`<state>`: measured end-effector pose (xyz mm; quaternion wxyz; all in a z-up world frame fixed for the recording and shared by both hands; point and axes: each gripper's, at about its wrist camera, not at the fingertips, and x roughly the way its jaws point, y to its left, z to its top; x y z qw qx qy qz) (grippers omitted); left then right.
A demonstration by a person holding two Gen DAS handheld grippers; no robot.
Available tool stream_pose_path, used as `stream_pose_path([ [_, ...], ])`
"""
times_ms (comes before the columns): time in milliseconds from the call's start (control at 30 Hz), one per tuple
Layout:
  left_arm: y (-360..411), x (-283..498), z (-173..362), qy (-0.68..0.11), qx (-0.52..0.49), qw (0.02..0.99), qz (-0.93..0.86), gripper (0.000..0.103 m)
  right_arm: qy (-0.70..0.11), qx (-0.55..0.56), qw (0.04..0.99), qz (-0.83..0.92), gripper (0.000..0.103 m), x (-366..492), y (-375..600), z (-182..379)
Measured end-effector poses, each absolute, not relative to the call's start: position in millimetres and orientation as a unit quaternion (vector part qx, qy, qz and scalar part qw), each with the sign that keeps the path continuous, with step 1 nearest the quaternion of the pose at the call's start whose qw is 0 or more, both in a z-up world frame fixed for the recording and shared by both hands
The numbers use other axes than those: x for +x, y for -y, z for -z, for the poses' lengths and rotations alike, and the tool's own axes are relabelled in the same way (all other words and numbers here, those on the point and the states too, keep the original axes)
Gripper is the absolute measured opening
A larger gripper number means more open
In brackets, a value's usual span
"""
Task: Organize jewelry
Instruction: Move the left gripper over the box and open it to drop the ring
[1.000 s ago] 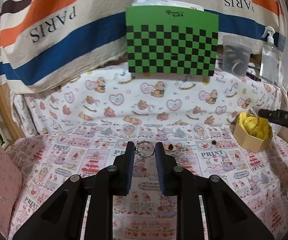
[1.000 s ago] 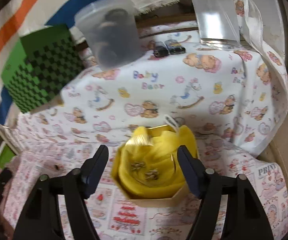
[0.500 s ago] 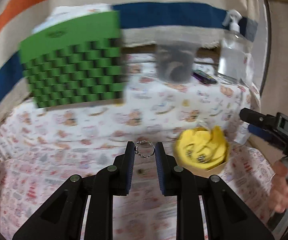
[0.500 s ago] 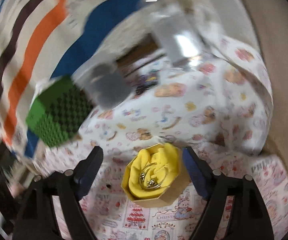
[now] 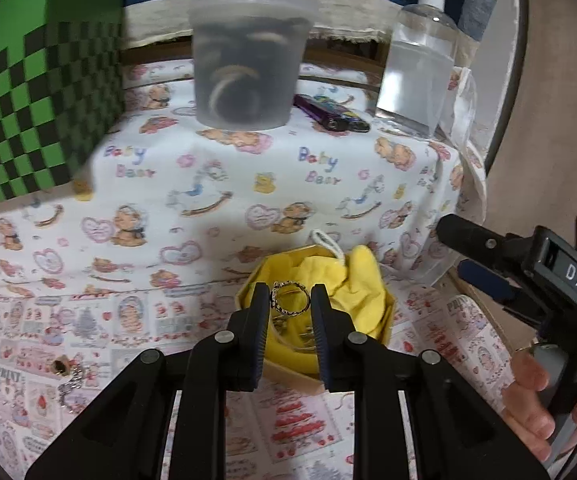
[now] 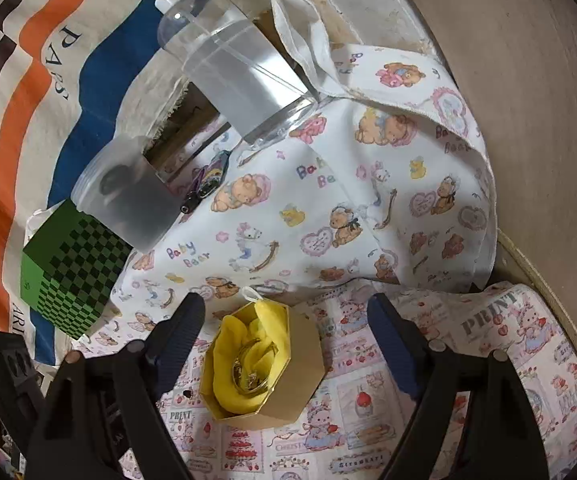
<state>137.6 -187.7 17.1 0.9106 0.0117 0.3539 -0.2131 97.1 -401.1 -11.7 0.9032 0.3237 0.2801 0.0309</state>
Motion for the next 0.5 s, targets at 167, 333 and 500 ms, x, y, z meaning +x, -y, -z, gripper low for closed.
stream_pose_path([
  [167,180.3,129.2,-26.6,-0.329,0.005,0.917,0.225,0.06,-0.282,0.32,0.904,-0.031,0.083,96.6,401.0,11.9],
  [333,144.2,111.8,-49.5,-0.289,0.004,0.938,0.192,0.071,-0.278,0.297,0.913,-0.035,0.084,94.8,389.4,6.4],
  [500,95.0,87.6,-69.1,-0.235,-0.005,0.96,0.152,0.091,-0.247,0.245,0.938,-0.009,0.085,82.7,374.6,-10.5],
])
